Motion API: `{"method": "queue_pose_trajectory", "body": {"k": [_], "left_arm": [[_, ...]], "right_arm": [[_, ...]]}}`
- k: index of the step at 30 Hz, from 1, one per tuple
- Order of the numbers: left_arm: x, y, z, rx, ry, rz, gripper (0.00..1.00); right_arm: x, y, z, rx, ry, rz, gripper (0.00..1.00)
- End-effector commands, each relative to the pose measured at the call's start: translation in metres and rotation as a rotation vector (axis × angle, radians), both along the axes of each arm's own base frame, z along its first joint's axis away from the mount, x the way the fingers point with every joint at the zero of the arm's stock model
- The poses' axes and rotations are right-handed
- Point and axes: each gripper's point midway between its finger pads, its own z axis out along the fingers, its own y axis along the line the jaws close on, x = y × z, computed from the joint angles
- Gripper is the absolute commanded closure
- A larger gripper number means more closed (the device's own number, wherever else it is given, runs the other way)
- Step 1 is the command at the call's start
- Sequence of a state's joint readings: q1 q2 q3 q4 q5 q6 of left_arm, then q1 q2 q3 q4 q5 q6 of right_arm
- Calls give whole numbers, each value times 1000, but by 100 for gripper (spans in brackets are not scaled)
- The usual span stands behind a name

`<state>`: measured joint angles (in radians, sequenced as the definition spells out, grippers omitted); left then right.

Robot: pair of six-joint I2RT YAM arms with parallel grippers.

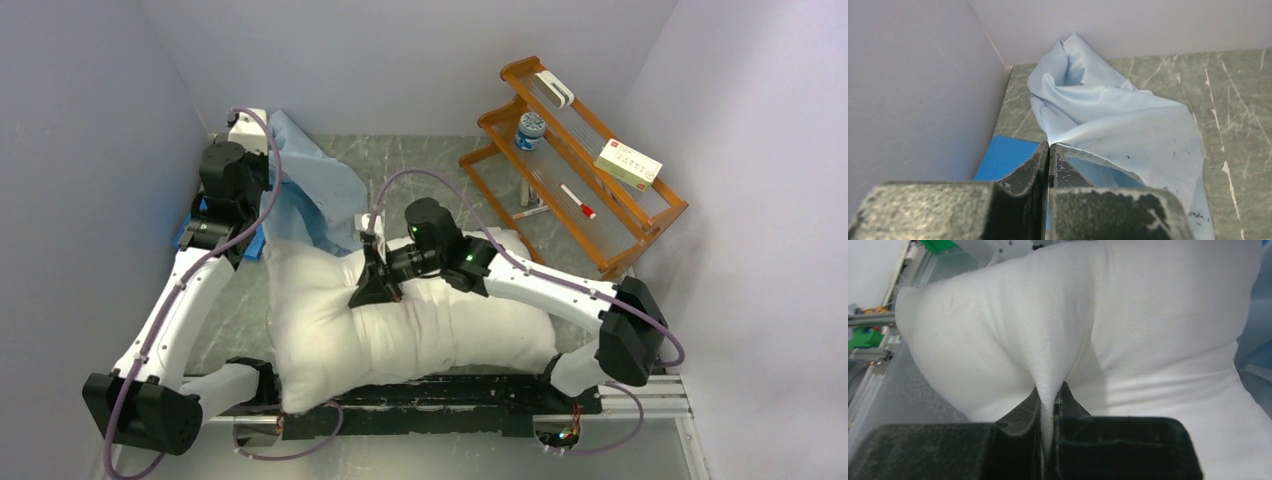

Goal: Put the pillow into the pillowcase

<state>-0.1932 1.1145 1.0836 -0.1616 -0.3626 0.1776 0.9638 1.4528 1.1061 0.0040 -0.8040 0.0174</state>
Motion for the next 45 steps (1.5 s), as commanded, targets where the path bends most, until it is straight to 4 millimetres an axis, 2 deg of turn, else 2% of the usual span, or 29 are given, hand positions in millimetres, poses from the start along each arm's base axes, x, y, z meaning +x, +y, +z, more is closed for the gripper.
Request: {"method": "queue_pose_trajectory", "body": {"k": [1, 3, 5, 9, 16, 19, 22, 25, 27, 33, 36, 41, 45], "left_arm": [[-3, -2, 17, -78, -42, -13, 95], [-8, 1, 17, -75, -51, -1, 95], [-13, 1, 13, -73, -48, -14, 95], [-22, -10, 8, -105, -26, -72, 95], [-34, -12, -3, -108, 10, -95, 95], [-38, -13, -10, -107, 40, -102, 95], [-43, -12, -18, -93, 69, -103, 95], [-47, -7, -20, -73, 77, -84, 95], [-47, -5, -19, -67, 74, -78, 95], [-45, -16, -15, -110, 67, -125, 95], [-48, -22, -8, -141, 67, -149, 95], [-52, -32, -6, -183, 98, -188, 95], [-54, -25, -8, -158, 88, -162, 95]], "right_arm": [[-8, -3, -12, -64, 67, 54, 100], [-4, 4, -15, -66, 77, 52, 100], [4, 12, -9, -29, 76, 17, 100], [46, 30, 4, 28, 56, -202, 100], [69, 65, 20, 124, 59, -195, 100], [95, 71, 17, 137, 82, -266, 100], [138, 58, 18, 194, 109, -438, 100], [175, 24, 7, 246, 185, -579, 100], [193, 10, -2, 246, 203, -632, 100], [218, -1, -26, 192, 192, -744, 100], [228, -7, -28, 206, 178, -816, 100], [256, -19, -27, 201, 129, -971, 100], [282, -24, -39, 118, 127, -1089, 100]]}}
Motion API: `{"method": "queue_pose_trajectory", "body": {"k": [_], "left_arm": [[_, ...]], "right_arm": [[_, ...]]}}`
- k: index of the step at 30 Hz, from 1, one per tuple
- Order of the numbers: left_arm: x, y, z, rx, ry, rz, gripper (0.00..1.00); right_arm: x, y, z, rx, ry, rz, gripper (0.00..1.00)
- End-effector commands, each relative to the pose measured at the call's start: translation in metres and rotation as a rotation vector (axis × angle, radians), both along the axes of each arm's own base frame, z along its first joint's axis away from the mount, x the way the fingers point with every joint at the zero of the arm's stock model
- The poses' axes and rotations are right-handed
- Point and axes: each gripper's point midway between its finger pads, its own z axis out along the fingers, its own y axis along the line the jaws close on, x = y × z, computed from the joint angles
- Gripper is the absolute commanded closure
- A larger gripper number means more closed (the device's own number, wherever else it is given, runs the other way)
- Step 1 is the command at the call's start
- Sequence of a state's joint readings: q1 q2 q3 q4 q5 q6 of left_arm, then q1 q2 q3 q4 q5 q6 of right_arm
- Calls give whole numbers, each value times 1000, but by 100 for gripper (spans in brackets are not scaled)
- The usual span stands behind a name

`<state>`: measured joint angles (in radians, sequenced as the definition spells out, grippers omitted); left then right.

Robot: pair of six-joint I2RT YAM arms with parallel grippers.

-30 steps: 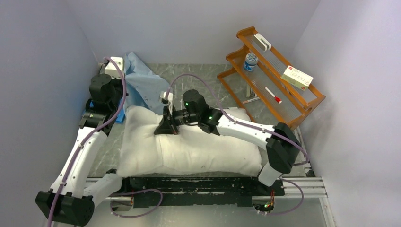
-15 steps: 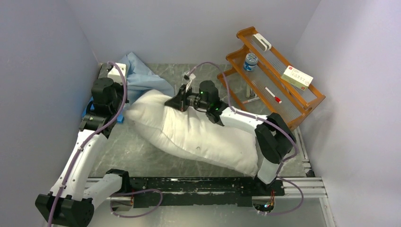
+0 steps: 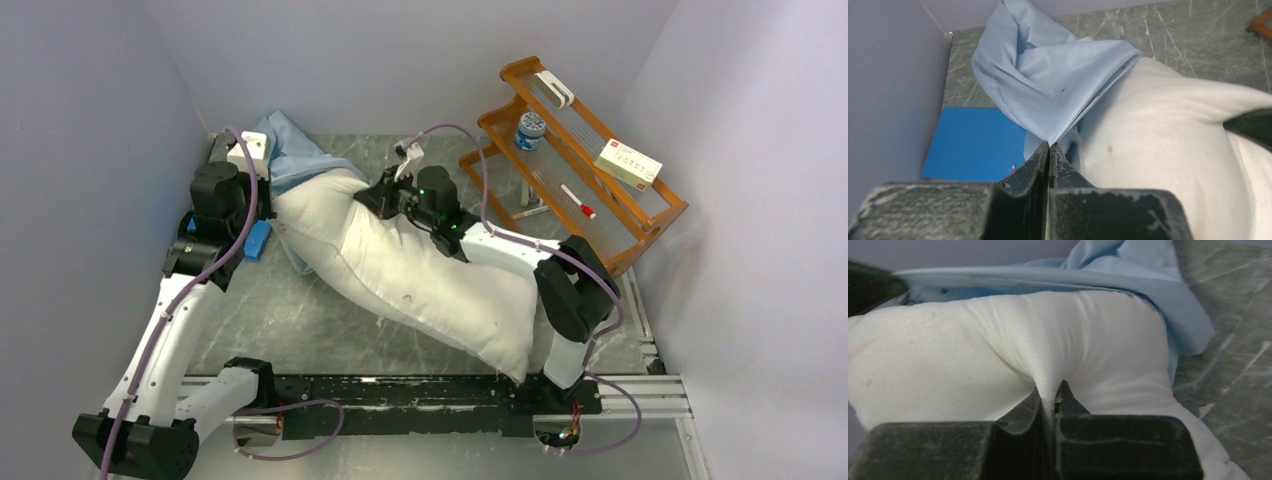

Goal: Put the pillow into the pillowcase

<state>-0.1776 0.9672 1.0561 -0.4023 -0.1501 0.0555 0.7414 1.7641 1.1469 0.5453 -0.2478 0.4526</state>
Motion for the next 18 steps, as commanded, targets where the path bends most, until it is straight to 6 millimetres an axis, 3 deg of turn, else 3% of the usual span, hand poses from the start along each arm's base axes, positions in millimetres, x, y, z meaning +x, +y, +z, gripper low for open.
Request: {"method": "queue_pose_trajectory", "body": {"k": [1, 4, 6, 10, 13, 15, 16, 18], "left_arm": [[-5, 5, 14, 4, -30, 13, 95], [-4, 9, 25, 29, -32, 24, 95], [-1, 7, 32, 24, -43, 17, 95], [3, 3, 22, 3, -23, 9, 95], [3, 5, 9, 7, -4, 25, 95], [3, 6, 3, 4, 4, 32, 95], [3, 5, 1, 1, 9, 29, 95], [2, 3, -3, -7, 16, 21, 95]], "right_arm": [[59, -26, -25, -131, 34, -271, 100], [76, -24, -38, -210, 50, -307, 100], [75, -16, -43, -237, 63, -277, 100], [37, 18, -33, -248, 46, -63, 100], [-5, 31, 4, -201, -7, 119, 63], [-29, 30, 29, -159, -49, 214, 29], [-37, 28, 38, -155, -68, 246, 19], [-43, 26, 45, -178, -92, 276, 7]]}}
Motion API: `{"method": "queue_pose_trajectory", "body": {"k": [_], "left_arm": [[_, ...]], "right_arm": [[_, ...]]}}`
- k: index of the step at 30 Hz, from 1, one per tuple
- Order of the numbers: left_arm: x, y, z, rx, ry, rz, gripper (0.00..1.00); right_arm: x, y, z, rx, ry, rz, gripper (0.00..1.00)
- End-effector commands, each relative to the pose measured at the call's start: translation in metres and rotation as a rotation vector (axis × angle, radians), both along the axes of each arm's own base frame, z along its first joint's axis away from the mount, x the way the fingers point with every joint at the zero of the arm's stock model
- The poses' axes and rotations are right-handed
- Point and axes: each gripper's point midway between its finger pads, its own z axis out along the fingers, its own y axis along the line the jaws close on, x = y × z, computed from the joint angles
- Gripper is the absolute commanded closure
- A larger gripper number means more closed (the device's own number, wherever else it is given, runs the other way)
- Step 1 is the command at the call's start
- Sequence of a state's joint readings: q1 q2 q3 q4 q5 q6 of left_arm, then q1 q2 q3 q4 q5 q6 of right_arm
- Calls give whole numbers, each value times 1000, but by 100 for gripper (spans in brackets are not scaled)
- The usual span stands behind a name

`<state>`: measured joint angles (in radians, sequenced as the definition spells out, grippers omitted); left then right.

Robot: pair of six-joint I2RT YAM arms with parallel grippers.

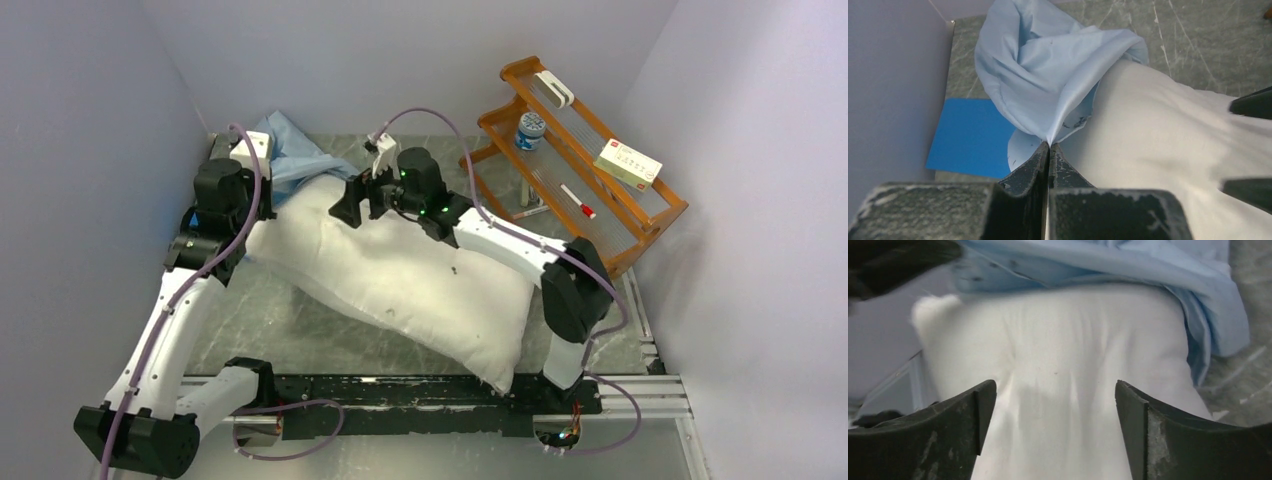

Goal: Put the pillow into the pillowcase

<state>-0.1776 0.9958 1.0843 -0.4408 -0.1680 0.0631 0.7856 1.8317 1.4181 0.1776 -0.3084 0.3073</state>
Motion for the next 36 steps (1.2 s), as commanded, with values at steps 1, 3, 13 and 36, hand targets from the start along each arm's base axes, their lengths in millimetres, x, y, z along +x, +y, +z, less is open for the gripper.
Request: {"method": "queue_pose_trajectory", "body": {"k": [1, 3, 13, 36], "left_arm": [[1, -1, 0, -30, -19, 6, 95], [1, -1, -1, -35, -18, 5, 95], [-1, 0, -7, -57, -21, 26, 95], [-17, -5, 22, -114, -125, -6, 95]], "right_arm": [[-32, -5, 40, -12, -92, 165, 1], [-30, -5, 32, -51, -116, 182, 0], [-49, 44, -65, -328, -157, 423, 0], [-123, 60, -52, -16, 29, 759, 100]]}}
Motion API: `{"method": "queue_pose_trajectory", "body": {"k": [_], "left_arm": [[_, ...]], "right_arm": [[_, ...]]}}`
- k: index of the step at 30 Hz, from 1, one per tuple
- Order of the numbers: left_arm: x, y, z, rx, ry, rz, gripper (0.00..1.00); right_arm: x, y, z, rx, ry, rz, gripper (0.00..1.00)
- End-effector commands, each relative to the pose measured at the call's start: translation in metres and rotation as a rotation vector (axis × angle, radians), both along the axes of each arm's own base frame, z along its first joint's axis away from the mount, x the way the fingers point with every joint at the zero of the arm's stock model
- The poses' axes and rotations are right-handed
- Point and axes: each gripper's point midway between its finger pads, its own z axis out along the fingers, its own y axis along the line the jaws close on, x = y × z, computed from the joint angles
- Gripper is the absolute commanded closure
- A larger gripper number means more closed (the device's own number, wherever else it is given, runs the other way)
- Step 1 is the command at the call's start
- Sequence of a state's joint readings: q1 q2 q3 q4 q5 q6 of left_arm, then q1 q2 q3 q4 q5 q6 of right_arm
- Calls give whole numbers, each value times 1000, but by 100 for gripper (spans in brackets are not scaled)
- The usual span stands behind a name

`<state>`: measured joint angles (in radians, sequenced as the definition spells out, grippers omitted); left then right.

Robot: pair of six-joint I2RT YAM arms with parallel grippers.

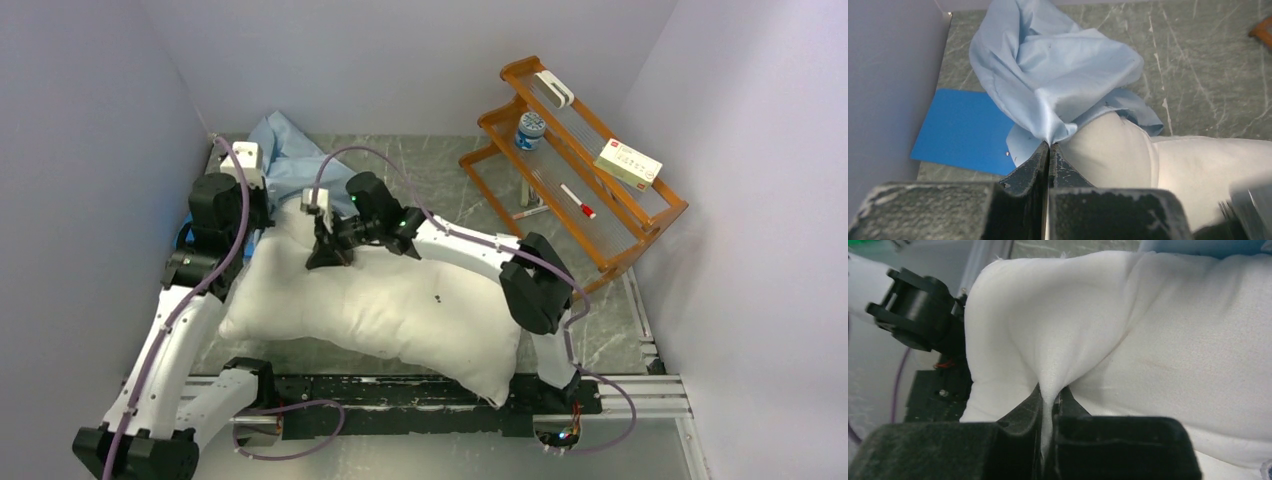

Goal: Put the pillow into the pillowcase

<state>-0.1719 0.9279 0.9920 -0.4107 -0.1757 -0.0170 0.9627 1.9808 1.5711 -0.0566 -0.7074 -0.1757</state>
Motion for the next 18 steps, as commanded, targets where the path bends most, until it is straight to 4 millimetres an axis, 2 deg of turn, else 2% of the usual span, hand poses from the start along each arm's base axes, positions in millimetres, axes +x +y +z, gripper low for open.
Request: {"method": "queue_pose_trajectory", "body": {"k": [1, 6, 7, 9, 12, 13, 15, 18], "left_arm": [[-7, -8, 37, -32, -123, -50, 95], [-13, -20, 36, 14, -158, -162, 95], [-14, -22, 34, 13, -155, -173, 95], [-14, -19, 28, 28, -135, -163, 95], [-13, -6, 20, 81, -100, -112, 95], [-13, -3, 18, 101, -91, -97, 95], [-13, 0, 18, 138, -85, -86, 95], [-11, 2, 18, 176, -83, -77, 95]], "right_arm": [[15, -6, -2, 57, 312, 54, 100], [37, 10, -13, 35, 428, 41, 100], [47, 10, -14, 46, 431, 1, 100], [80, 4, -12, 85, 428, -146, 100], [132, -25, 7, 204, 430, -387, 100], [145, -38, 21, 260, 429, -450, 100], [164, -62, 28, 329, 449, -551, 100], [186, -83, 34, 375, 436, -669, 100]]}}
